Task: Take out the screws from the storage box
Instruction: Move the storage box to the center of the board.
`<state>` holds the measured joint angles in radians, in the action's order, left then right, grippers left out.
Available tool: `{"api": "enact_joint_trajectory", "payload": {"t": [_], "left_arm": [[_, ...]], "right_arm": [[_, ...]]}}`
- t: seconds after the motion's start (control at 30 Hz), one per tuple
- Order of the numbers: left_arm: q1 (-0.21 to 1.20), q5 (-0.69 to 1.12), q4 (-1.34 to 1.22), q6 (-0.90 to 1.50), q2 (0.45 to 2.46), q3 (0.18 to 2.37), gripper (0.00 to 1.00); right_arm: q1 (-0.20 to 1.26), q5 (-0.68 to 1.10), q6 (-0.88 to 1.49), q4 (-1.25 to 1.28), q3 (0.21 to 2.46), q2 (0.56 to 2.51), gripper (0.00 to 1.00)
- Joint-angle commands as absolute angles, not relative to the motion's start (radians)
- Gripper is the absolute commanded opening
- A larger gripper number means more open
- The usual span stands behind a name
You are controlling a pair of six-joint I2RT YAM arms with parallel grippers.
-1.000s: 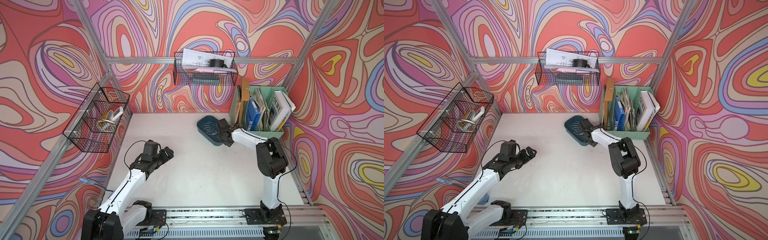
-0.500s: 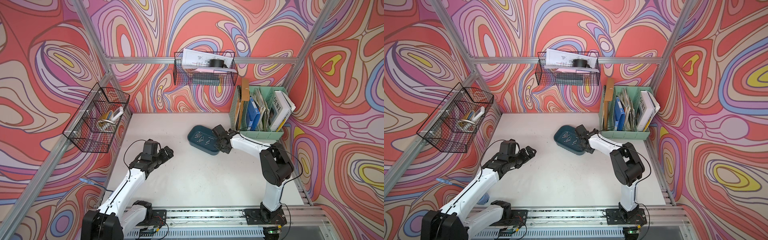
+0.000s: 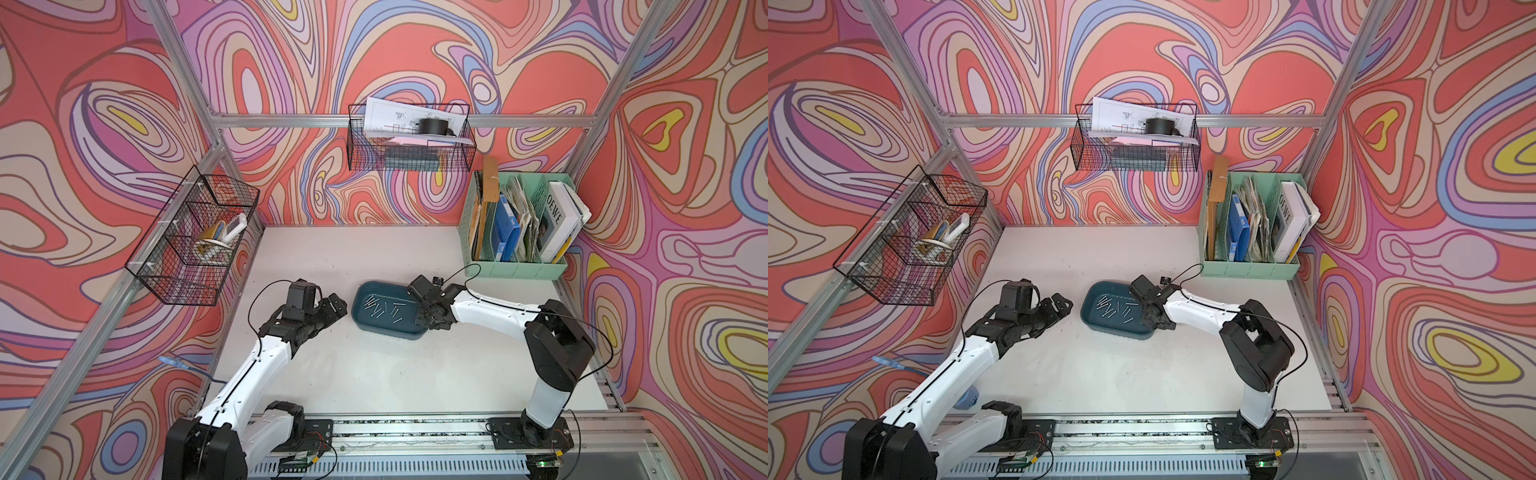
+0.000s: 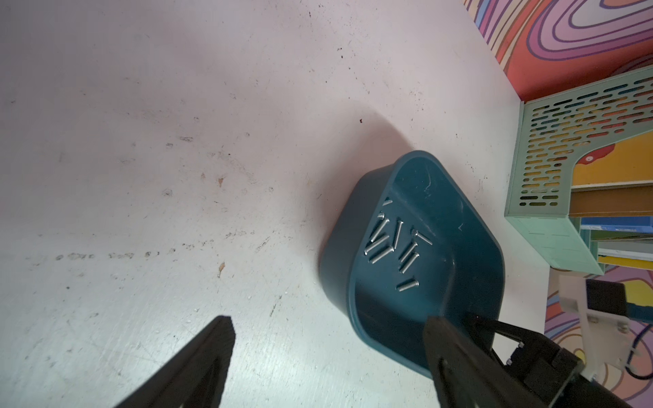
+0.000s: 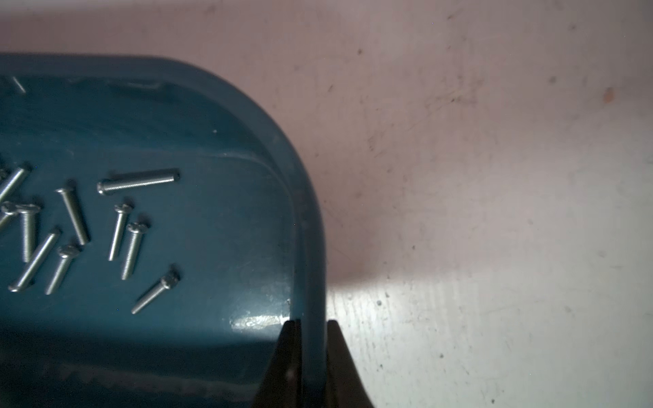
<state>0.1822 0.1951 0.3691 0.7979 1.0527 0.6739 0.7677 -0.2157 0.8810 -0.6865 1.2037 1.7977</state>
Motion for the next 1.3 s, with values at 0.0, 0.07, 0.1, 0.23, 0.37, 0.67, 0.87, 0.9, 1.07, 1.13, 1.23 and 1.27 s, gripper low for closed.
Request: {"api": "enact_joint_trajectory", "payload": {"t": [0.0,0.07,0.1,0.23,0.37,0.67,0.87,0.9,1.07,1.13,1.23,1.27], "left_arm": [[0.183,0.163,0.409,0.759,1.029,0.691,0.9],[0.183,0.166,0.412,0.757,1.027,0.688,0.91],[0.183,0.172,0.409,0.756,1.029,0.686,0.91],[0.182,0.21,0.4,0.758,1.042,0.681,0.91],[0.183,0.236,0.394,0.759,1.061,0.681,0.91],[0.183,0.225,0.409,0.736,1.072,0.686,0.91],[0.183,0.228,0.399,0.693,1.065,0.684,0.91],[0.183,0.224,0.398,0.69,1.065,0.683,0.91],[0.183,0.222,0.359,0.696,1.063,0.659,0.91],[0.183,0.227,0.342,0.699,1.066,0.646,0.91],[0.182,0.227,0.326,0.701,1.068,0.636,0.9],[0.183,0.223,0.325,0.702,1.07,0.634,0.9]], "right_arm": [[0.788,-0.196,0.817,-0.681,1.188,1.778,0.13],[0.788,-0.208,0.797,-0.687,1.187,1.779,0.13],[0.788,-0.215,0.789,-0.687,1.186,1.781,0.13],[0.788,-0.231,0.754,-0.689,1.195,1.789,0.14],[0.788,-0.25,0.729,-0.697,1.21,1.788,0.15],[0.788,-0.281,0.531,-0.659,1.201,1.648,0.41],[0.788,-0.133,0.233,-0.508,1.17,1.539,0.75],[0.788,-0.128,0.183,-0.489,1.172,1.542,0.78],[0.789,-0.082,-0.021,-0.558,1.303,1.664,0.78],[0.79,-0.004,-0.091,-0.608,1.372,1.733,0.73],[0.795,0.047,-0.147,-0.645,1.452,1.837,0.64],[0.795,0.044,-0.161,-0.65,1.473,1.862,0.58]]}}
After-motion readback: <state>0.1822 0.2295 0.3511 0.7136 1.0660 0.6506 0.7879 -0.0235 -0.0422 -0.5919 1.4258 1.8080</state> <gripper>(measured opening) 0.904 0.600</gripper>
